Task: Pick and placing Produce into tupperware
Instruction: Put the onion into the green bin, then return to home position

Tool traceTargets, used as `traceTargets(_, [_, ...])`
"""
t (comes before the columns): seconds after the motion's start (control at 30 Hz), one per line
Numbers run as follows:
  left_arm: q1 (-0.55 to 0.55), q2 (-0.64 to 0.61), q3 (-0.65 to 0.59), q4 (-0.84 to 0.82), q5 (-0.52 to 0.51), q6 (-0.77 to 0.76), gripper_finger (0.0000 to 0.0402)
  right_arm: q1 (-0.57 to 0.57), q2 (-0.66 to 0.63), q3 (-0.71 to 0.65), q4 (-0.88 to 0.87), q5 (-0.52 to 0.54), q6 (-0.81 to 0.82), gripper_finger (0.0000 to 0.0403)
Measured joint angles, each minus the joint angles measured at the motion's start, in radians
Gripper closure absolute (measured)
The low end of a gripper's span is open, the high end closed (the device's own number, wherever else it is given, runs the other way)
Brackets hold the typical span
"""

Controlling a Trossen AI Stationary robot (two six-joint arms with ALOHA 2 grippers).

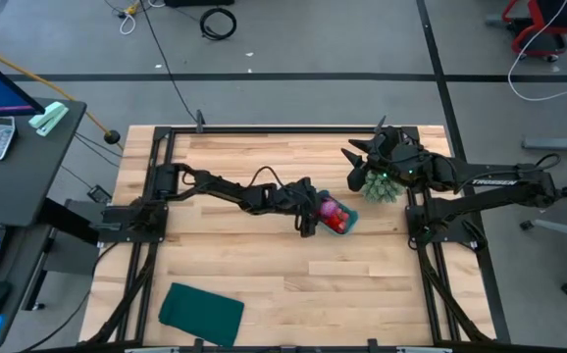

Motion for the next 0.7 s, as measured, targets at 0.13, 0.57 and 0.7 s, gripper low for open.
traceTargets(0.13, [0.000, 0.008, -0.001, 0.000, 0.001, -0.021, 0.0134, 0.000, 0.000, 0.000, 0.000, 0.000, 0.001, 0.0243])
traceTargets(0.57, [0.007, -0.073, 0.000, 0.012, -0.001, 0.031, 0.0138, 0.000, 0.000, 0.000, 0.000, 0.000, 0.000, 0.0243])
traceTargets(0.7, [0.009, -0.184, -0.001, -0.110, -0.001, 0.079, 0.0146, 0.000, 0.000, 0.000, 0.000, 0.000, -0.001, 0.0243])
